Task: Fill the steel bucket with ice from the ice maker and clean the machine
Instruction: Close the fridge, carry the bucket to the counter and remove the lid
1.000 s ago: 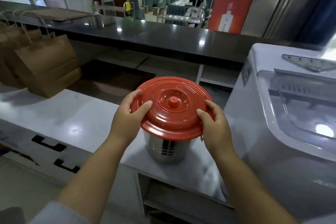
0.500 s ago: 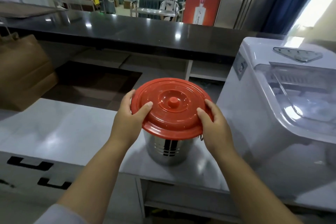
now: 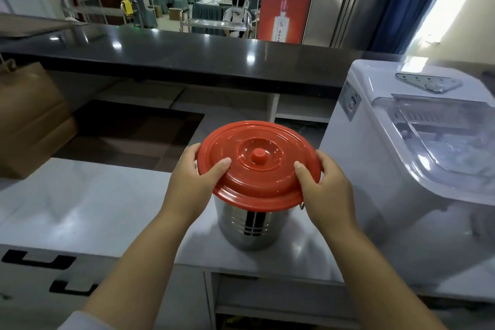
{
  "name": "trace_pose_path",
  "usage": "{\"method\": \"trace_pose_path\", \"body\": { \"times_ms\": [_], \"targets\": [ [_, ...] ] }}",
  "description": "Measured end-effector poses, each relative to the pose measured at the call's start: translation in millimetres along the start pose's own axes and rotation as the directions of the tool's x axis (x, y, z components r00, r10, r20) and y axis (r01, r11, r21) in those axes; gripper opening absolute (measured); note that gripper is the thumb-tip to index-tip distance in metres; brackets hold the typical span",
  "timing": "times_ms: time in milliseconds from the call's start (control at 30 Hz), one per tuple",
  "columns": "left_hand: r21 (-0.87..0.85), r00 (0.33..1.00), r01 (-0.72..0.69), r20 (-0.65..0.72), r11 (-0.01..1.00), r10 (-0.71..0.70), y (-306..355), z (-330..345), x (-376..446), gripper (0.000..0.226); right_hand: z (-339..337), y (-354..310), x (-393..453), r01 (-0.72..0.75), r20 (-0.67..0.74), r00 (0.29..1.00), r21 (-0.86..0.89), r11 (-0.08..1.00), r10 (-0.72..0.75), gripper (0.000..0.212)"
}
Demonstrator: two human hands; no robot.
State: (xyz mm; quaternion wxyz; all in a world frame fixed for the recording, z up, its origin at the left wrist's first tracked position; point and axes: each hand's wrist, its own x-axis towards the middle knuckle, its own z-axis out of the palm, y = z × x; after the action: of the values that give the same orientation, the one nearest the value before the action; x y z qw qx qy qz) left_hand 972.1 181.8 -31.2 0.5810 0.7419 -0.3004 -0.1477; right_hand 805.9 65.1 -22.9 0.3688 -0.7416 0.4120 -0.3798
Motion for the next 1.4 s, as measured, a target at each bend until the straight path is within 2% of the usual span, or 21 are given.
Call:
{"method": "trace_pose_path", "body": {
  "times_ms": [167,300,433,833,1100,1167,1300,1400],
  "targets": [
    [-0.005,0.999,-0.026,-0.018,1.0,0.026,5.4,-7.1,2.6,0.047,-2.7,-11.9,2.2,0.05,-0.05,0.997,-0.021,0.999,-0.051,0.037],
    [-0.018,0.994,-0.081,-0.078,0.997,0.08,9.6,-19.8,8.5,0.06,3.1,-25.5,4.4,0.13,-0.06,0.99,-0.03,0.991,-0.131,0.048],
    [-0.022,0.983,-0.122,-0.143,0.992,0.118,8.9,-40.7,17.5,0.063,19.2,-42.7,6.2,0.204,-0.05,0.977,-0.021,0.979,-0.205,0.052],
    [0.019,0.949,-0.054,-0.311,0.998,0.057,-27.9,-136.9,38.8,0.058,106.8,-94.8,-3.1,0.352,0.147,0.923,0.04,0.935,-0.354,0.046],
    [0.007,0.918,0.079,-0.39,0.997,-0.07,-64.2,-187.5,40.8,0.054,165.7,-104.4,-15.4,0.32,0.321,0.894,0.032,0.947,-0.313,0.04],
    [0.01,0.915,0.113,-0.39,0.994,-0.1,-73.2,-194.8,39.3,0.06,177.8,-102.6,-19.6,0.306,0.351,0.889,0.022,0.952,-0.294,0.042],
    [0.032,0.909,0.167,-0.391,0.985,-0.141,-89.3,-202.0,35.9,0.049,201.6,-94.1,-25.2,0.29,0.404,0.876,-0.001,0.957,-0.265,0.04],
    [0.046,0.91,0.216,-0.372,0.975,-0.183,-103.3,-203.1,35.6,0.05,217.5,-81.1,-26.6,0.245,0.429,0.878,-0.023,0.969,-0.211,0.042]
  ]
}}
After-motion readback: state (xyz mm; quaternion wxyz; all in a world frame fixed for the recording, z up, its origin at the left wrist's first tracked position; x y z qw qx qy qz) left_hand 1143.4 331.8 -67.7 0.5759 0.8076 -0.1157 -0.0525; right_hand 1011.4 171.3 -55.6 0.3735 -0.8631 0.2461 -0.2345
